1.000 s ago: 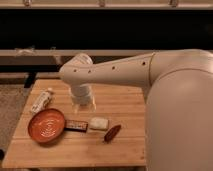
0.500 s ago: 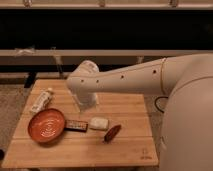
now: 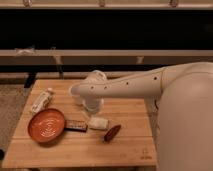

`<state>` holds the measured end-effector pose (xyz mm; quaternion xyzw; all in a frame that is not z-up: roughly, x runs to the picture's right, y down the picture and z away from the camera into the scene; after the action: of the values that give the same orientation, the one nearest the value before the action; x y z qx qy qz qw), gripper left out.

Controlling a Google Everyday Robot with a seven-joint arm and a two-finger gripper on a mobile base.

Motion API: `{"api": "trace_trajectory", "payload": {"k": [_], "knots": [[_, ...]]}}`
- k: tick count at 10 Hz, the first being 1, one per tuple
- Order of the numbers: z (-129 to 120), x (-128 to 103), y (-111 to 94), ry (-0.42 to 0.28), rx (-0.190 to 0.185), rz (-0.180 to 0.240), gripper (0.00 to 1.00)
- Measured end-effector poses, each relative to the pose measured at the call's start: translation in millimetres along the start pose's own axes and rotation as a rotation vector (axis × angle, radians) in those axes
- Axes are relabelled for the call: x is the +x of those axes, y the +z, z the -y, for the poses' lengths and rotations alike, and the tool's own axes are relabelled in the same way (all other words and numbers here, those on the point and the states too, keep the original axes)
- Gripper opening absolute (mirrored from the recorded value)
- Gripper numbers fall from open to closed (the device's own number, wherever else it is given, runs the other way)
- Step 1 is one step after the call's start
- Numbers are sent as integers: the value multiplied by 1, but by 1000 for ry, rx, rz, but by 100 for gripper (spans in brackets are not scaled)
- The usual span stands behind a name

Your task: Place the white sponge in the ceramic bowl

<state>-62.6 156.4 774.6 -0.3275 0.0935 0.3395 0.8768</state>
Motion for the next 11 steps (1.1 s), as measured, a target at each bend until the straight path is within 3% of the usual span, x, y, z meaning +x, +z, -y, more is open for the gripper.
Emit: {"api": "trace_trajectory", "payload": {"k": [2,5,11], "knots": [[6,-1,18,-32,1,-37,65],[26,7,43,-25,-2,-98,65],[35,13,62,8,-31,-145,65]]}}
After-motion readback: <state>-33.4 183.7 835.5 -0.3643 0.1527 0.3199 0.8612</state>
